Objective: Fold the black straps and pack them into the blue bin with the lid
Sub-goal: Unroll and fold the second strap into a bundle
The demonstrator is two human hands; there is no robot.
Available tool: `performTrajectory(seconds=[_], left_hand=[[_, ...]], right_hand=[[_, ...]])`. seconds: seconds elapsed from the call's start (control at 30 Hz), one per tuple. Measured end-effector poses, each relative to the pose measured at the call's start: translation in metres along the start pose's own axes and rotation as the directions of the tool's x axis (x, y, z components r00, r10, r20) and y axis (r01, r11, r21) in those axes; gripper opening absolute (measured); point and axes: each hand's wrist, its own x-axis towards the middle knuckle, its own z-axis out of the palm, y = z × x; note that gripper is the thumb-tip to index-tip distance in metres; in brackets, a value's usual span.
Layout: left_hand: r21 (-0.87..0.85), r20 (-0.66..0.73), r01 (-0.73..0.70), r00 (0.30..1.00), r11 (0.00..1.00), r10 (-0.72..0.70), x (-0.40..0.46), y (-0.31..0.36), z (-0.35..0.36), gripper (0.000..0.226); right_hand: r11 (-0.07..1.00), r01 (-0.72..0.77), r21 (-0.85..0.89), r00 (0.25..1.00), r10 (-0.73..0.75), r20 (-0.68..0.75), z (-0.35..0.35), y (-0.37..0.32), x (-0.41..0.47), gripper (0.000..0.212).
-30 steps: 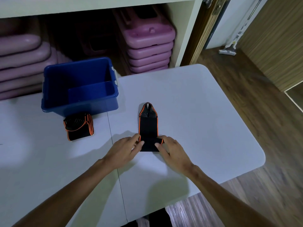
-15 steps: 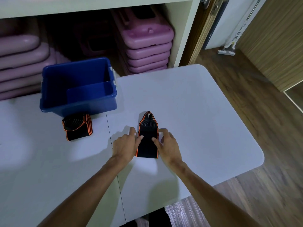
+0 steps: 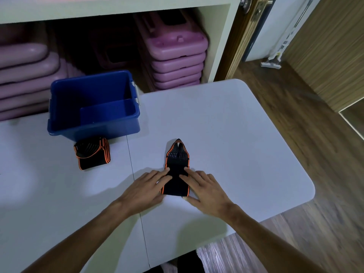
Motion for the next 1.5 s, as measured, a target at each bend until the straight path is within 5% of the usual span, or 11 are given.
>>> performTrajectory(seconds=[0.17, 0.3, 0.43, 0.57, 0.63, 0.73, 0.87, 1.03, 1.13, 1.3, 1.5], left_hand=[[-0.246, -0.078, 0.151, 0.982, 0.957, -0.175, 0.010, 0.013, -0.022, 0.040], [-0.568, 0.022, 0.361, 0.905, 0.739, -0.425, 0.030, 0.016, -0.033, 0.024], [-0.601, 0.026, 0.491, 0.801, 0.631, -0.599, 0.046, 0.011, -0.024, 0.023], [-0.739, 0.281, 0.574, 0.738, 0.353, -0.613, 0.056, 0.010, -0.029, 0.025], [-0.734, 0.381, 0.605, 0.743, 0.309, -0.551, 0.055, 0.007, -0.037, 0.034], [-0.754, 0.282, 0.538, 0.783, 0.376, -0.555, 0.051, 0.007, -0.042, 0.042], [-0.580, -0.140, 0.287, 0.887, 0.762, -0.440, 0.032, 0.012, -0.039, 0.045], [-0.464, -0.021, 0.235, 0.961, 0.854, -0.275, -0.007, 0.017, -0.008, 0.044], [-0.737, -0.093, 0.264, 0.872, 0.622, -0.480, -0.006, 0.033, -0.002, 0.029], [-0.903, 0.096, 0.410, 0.486, 0.130, -0.869, 0.032, 0.044, -0.012, 0.012], [-0.884, 0.198, 0.467, 0.405, 0.015, -0.893, 0.048, 0.039, -0.013, 0.027]], right_hand=[[0.931, -0.109, 0.349, 0.989, 0.135, -0.052, -0.018, -0.007, 0.004, 0.042], [0.701, -0.326, 0.634, 0.918, 0.394, 0.036, -0.032, -0.015, 0.027, 0.029], [0.556, -0.407, 0.725, 0.873, 0.469, 0.130, -0.029, -0.011, 0.046, 0.028], [0.348, -0.431, 0.832, 0.861, 0.434, 0.265, -0.040, -0.013, 0.052, 0.037], [0.316, -0.425, 0.848, 0.860, 0.435, 0.269, -0.044, -0.012, 0.053, 0.043], [0.368, -0.406, 0.837, 0.853, 0.481, 0.203, -0.045, -0.015, 0.053, 0.051], [0.559, -0.238, 0.794, 0.907, 0.419, -0.024, -0.041, -0.026, 0.043, 0.066], [0.628, -0.139, 0.766, 0.975, 0.222, -0.005, -0.016, -0.033, 0.013, 0.056], [0.554, -0.170, 0.815, 0.947, 0.320, -0.020, -0.010, -0.036, 0.014, 0.041], [0.424, -0.336, 0.841, 0.843, 0.534, 0.067, -0.014, -0.040, 0.037, 0.010], [0.512, -0.349, 0.785, 0.870, 0.488, 0.068, -0.016, -0.031, 0.047, 0.018]])
